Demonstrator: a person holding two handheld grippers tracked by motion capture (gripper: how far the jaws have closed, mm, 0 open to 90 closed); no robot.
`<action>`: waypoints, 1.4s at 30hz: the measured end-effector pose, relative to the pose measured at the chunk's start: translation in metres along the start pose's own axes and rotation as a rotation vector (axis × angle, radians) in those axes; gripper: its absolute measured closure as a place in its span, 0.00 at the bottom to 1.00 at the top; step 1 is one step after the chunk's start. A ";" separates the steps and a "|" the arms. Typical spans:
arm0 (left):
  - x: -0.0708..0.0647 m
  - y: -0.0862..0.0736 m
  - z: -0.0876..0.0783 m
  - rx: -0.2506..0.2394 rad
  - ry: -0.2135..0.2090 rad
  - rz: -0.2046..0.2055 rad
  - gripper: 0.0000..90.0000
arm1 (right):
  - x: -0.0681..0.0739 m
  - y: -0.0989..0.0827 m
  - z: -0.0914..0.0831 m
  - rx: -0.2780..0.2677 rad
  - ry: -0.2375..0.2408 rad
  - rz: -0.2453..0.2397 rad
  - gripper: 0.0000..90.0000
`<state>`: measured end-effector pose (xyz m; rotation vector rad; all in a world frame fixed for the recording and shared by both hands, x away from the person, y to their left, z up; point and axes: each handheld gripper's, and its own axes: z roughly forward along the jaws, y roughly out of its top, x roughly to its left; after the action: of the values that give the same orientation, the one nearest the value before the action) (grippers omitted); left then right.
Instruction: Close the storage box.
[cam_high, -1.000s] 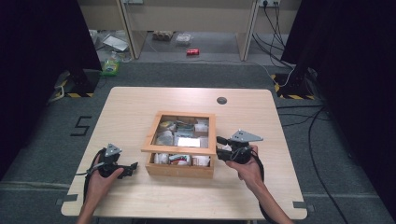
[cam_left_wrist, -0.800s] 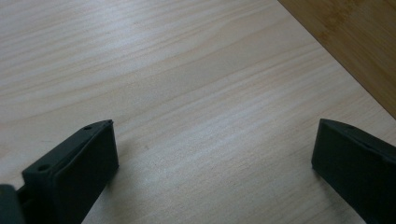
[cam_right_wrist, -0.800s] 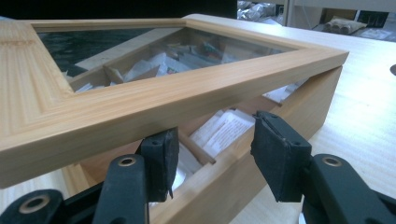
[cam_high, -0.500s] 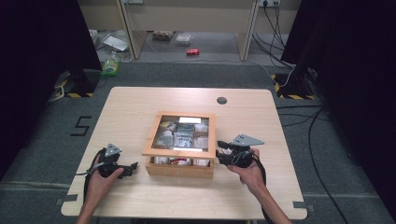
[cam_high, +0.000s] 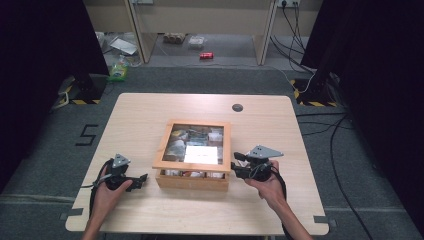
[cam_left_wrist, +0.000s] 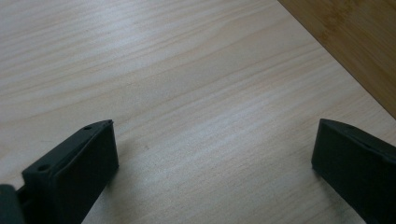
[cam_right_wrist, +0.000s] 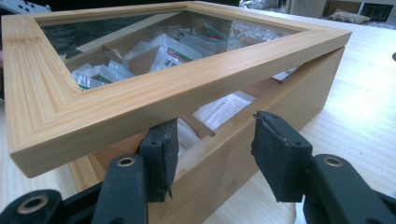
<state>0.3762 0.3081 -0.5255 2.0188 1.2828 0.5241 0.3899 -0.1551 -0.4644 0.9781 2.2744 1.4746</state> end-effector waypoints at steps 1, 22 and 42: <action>0.000 0.000 0.000 0.000 0.000 0.000 0.00 | -0.001 0.000 0.000 0.003 -0.004 -0.011 0.56; 0.000 0.000 0.000 0.000 -0.001 0.000 0.00 | -0.027 -0.007 -0.008 0.021 -0.066 0.084 0.46; 0.000 0.000 0.000 0.000 -0.001 0.000 0.00 | -0.046 -0.033 -0.049 0.032 -0.166 0.183 0.36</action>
<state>0.3761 0.3081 -0.5255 2.0191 1.2825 0.5233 0.3840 -0.2286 -0.4773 1.2970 2.1450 1.3701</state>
